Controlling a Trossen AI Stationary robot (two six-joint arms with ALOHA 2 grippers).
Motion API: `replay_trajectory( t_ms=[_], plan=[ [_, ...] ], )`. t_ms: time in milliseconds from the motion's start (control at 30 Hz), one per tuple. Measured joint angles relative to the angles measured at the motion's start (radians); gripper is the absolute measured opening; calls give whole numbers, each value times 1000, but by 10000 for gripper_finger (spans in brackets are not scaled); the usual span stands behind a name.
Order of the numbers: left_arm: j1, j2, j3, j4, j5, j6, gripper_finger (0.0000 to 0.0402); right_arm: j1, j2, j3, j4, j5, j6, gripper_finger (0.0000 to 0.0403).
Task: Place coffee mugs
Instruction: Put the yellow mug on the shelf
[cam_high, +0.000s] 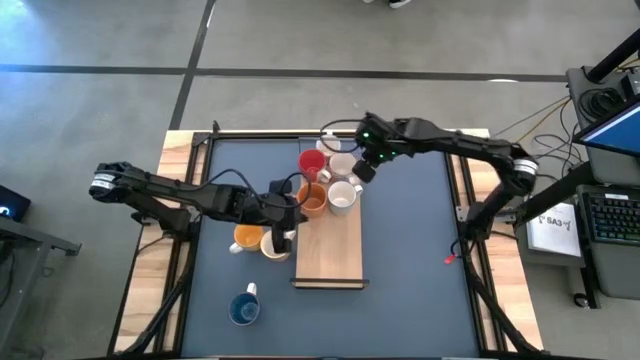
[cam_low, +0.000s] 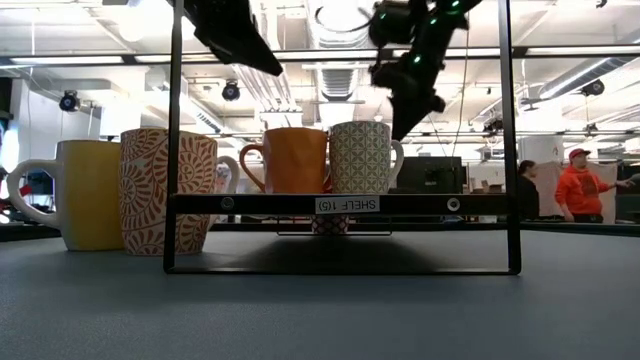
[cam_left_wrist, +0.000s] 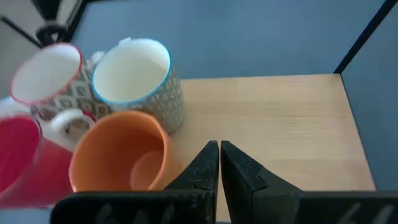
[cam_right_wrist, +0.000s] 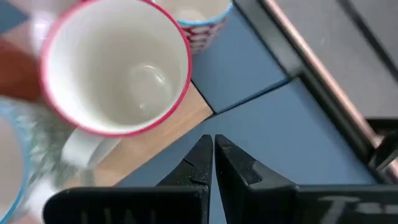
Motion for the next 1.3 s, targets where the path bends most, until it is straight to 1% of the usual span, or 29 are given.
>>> replay_trajectory(
  t_ms=[100, 233, 400, 600, 667, 733, 867, 967, 1133, 1300],
  plan=[
    [-3, 0, 0, -1, 0, -48, 0, 14, -101, -93, 104, 0, -47, 9],
    [-4, 0, 0, 16, 0, -105, 0, 43, -255, -276, 271, -4, -105, 9],
    [-4, 0, 0, 21, 0, -196, 0, 103, -421, -486, 431, -4, -174, 9],
    [-4, 0, 0, 21, 0, -285, 0, 179, -589, -691, 674, -6, -203, 9],
    [-4, 0, 0, 21, 0, -307, 0, 197, -635, -752, 748, -15, -207, 9],
    [-4, 0, 0, 21, 0, -327, 0, 207, -673, -808, 821, -47, -211, 9],
    [-4, 0, 0, 23, 0, -357, 0, 222, -721, -906, 996, -114, -180, 9],
    [-4, 0, 0, 24, 0, -381, 0, 242, -729, -963, 1100, -136, -181, 9],
    [-4, 0, 0, 24, 0, -437, 0, 277, -713, -1006, 1208, -148, -221, 9],
    [-4, 0, 0, 24, 0, -520, 0, 292, -695, -1026, 1314, -207, -238, 9]
  ],
)
